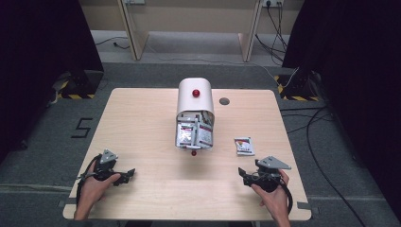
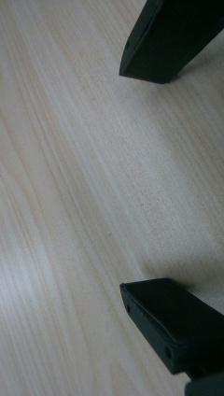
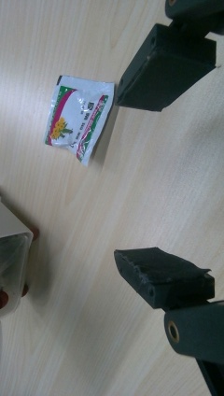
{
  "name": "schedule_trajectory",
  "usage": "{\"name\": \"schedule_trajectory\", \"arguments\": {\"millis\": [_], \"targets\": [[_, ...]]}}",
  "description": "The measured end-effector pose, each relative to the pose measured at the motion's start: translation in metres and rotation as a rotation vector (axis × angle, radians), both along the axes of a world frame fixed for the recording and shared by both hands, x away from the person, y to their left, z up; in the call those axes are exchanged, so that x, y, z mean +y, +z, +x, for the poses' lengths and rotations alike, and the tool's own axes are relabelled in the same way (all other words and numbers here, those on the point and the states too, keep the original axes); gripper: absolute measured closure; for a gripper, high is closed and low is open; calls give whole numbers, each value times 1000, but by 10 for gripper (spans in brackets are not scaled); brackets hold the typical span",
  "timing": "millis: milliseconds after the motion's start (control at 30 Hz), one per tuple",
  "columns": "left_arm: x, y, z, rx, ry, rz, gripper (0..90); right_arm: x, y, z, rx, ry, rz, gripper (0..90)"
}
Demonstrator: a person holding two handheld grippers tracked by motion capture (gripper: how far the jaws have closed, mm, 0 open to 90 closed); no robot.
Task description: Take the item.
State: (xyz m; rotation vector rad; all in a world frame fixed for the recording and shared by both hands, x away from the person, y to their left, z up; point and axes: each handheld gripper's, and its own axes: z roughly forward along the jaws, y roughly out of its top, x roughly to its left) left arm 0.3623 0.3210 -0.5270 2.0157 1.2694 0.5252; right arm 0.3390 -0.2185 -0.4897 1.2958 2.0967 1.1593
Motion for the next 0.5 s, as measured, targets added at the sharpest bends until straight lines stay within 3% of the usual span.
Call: {"name": "schedule_trajectory", "arguments": {"millis": [500], "targets": [[0,0,0,0,0,0,0,-3,-6,-10,-6,-1,-2,195]]}}
